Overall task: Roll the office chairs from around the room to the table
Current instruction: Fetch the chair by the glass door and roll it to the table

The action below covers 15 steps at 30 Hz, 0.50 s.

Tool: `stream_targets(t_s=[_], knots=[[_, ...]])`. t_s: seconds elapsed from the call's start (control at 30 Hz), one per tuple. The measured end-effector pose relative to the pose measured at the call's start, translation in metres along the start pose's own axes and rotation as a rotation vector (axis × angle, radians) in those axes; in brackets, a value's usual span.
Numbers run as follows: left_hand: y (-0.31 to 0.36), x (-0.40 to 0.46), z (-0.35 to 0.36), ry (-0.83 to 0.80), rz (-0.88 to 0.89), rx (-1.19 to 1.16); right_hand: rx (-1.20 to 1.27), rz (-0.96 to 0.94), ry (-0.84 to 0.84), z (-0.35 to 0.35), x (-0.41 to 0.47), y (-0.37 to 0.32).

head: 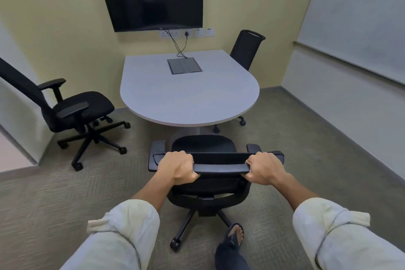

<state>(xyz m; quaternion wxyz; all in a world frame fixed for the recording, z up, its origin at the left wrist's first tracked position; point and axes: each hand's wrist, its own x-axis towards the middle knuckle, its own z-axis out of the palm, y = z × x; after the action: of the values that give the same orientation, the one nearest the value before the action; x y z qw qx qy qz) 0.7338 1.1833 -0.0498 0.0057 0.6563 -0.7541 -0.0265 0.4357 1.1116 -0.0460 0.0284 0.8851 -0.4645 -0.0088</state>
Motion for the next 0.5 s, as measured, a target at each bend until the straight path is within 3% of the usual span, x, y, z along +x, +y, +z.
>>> stream_targets(t_s=[0.3, 0.5], knots=[[0.022, 0.008, -0.004, -0.002, 0.035, -0.039, -0.05, 0.063, -0.057, -0.007, -0.013, 0.015], [0.052, 0.007, 0.003, 0.011, -0.008, -0.068, -0.098, 0.0, -0.097, -0.008, -0.015, 0.043]])
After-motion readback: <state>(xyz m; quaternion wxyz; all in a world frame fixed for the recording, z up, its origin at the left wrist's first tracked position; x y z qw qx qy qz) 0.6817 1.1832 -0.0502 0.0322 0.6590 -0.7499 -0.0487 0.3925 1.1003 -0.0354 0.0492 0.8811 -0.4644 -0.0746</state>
